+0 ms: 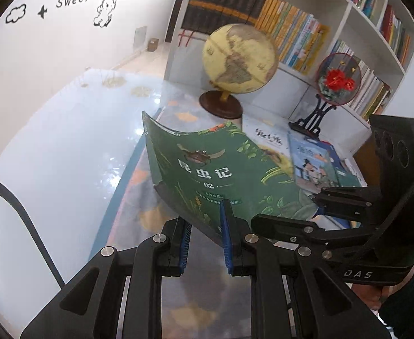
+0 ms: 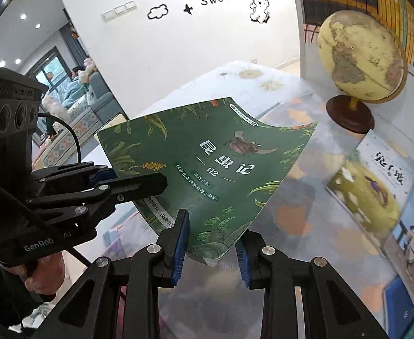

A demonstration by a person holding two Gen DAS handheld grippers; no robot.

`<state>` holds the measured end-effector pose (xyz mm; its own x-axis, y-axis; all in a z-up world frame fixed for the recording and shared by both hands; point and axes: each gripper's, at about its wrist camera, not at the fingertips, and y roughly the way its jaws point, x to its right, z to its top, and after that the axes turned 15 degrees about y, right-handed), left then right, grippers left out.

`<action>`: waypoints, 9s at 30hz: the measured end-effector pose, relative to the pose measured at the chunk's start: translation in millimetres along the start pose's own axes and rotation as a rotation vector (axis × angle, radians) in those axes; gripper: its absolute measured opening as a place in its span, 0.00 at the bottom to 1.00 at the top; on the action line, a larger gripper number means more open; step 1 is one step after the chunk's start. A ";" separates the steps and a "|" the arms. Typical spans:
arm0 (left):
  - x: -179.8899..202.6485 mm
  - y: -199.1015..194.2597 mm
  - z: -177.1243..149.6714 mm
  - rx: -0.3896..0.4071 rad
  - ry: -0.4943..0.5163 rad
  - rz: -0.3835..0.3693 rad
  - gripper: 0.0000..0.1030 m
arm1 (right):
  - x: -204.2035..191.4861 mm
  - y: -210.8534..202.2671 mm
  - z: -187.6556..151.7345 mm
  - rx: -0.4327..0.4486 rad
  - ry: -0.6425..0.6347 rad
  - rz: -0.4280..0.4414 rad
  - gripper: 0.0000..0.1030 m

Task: Organize books

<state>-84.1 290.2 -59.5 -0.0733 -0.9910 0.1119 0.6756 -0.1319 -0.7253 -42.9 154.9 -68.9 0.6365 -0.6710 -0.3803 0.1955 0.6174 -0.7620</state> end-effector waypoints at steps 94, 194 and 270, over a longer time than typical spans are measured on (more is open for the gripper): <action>348.9 139.2 37.3 -0.282 0.293 -0.369 0.63 | 329.3 -282.4 -210.3 0.305 0.859 -0.489 0.52; 427.6 182.9 -1.9 -0.449 0.308 -0.525 0.16 | 407.5 -249.5 -294.8 0.177 1.092 0.004 0.22; -84.4 54.7 -40.6 -0.110 -0.154 -0.130 0.16 | 10.6 76.1 2.6 -0.127 0.198 0.004 0.26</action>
<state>-70.7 365.8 -136.2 -0.0354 -0.9515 0.3056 0.5828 -0.2681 -0.7671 -19.3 195.9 -129.6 0.4754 -0.7442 -0.4691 0.0903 0.5717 -0.8155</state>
